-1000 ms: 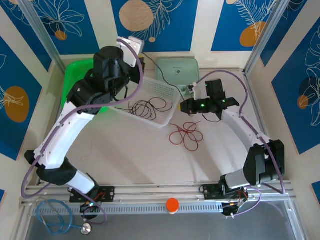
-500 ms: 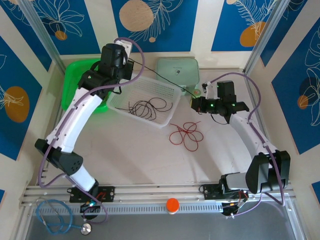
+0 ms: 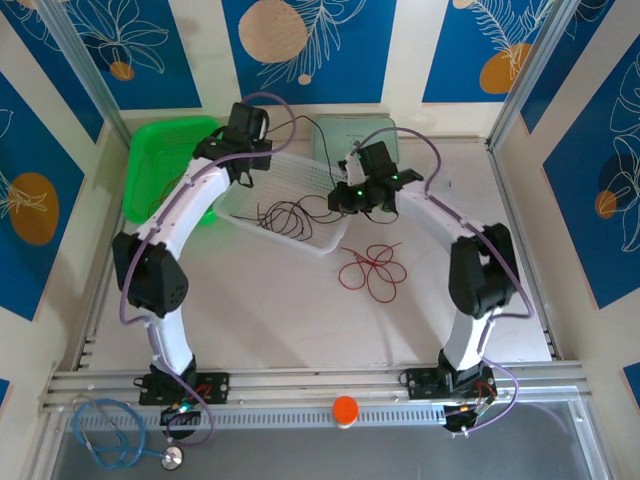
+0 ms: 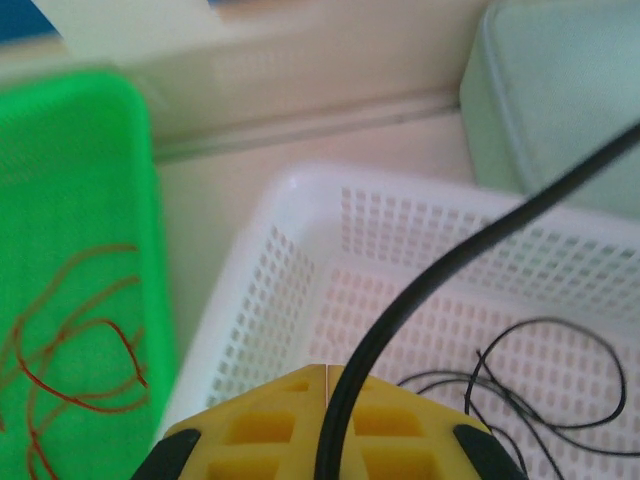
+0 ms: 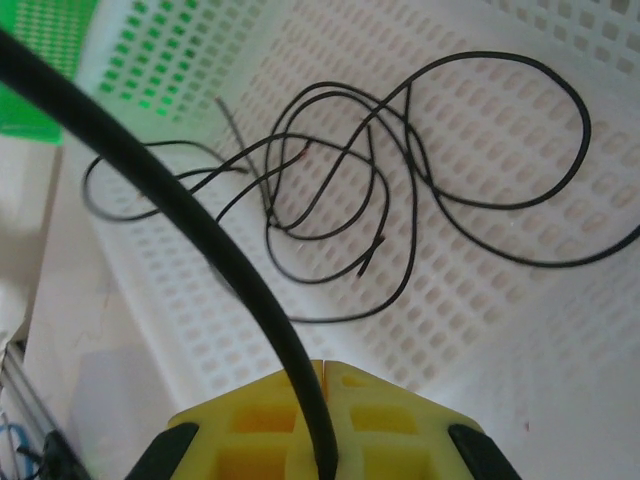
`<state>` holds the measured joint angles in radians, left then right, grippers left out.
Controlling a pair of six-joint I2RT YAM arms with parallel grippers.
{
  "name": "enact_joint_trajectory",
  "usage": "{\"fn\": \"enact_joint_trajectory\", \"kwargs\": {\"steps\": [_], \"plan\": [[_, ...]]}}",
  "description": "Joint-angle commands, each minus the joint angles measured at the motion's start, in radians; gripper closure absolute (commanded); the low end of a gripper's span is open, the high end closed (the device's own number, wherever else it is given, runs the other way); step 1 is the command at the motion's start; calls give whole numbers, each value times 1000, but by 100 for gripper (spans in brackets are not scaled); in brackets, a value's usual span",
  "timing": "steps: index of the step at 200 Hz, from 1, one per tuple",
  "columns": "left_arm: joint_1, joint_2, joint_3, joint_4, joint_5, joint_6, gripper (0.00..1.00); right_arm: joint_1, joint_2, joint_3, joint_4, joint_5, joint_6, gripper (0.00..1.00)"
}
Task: Untangle the cables
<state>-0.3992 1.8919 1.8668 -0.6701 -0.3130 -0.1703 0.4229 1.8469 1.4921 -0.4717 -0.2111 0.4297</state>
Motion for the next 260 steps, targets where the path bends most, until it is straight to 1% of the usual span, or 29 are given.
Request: {"fn": "enact_joint_trajectory", "kwargs": {"steps": [1, 19, 30, 44, 60, 74, 99, 121, 132, 158, 164, 182, 201, 221, 241, 260], "plan": [[19, 28, -38, 1, 34, -74, 100, 1, 82, 87, -60, 68, 59, 100], [25, 40, -70, 1, 26, -104, 100, 2, 132, 128, -71, 95, 73, 100], [26, 42, -85, -2, 26, -116, 100, 4, 149, 144, -72, 97, 79, 95], [26, 41, -103, -6, 30, -129, 100, 10, 156, 154, -64, 94, 81, 83], [26, 29, -124, -5, 36, -140, 100, 21, 152, 161, -58, 87, 77, 65], [26, 16, -141, -5, 32, -144, 100, 32, 137, 166, -59, 91, 72, 53], [26, 7, -155, -12, 21, -147, 100, 42, 92, 171, -69, 97, 70, 43], [26, 10, -174, -2, 34, -152, 98, 47, 29, 168, -78, 103, 70, 38], [26, 17, -181, 3, 46, -156, 91, 51, -9, 163, -86, 108, 69, 35], [26, 39, -182, 5, 74, -165, 61, 61, -125, 131, -117, 148, 57, 27], [26, 39, -185, 8, 84, -166, 55, 64, -156, 117, -129, 166, 57, 26], [26, 25, -186, 21, 108, -166, 43, 65, -257, 57, -170, 228, 59, 23], [25, 1, -181, 32, 136, -154, 37, 59, -357, -34, -226, 308, 80, 22], [23, -33, -173, 35, 171, -140, 33, 33, -450, -151, -276, 349, 114, 23], [15, -86, -177, 44, 205, -128, 29, -8, -521, -287, -300, 352, 164, 27], [-3, -148, -178, 45, 227, -119, 26, -53, -573, -427, -269, 334, 215, 31]]}}
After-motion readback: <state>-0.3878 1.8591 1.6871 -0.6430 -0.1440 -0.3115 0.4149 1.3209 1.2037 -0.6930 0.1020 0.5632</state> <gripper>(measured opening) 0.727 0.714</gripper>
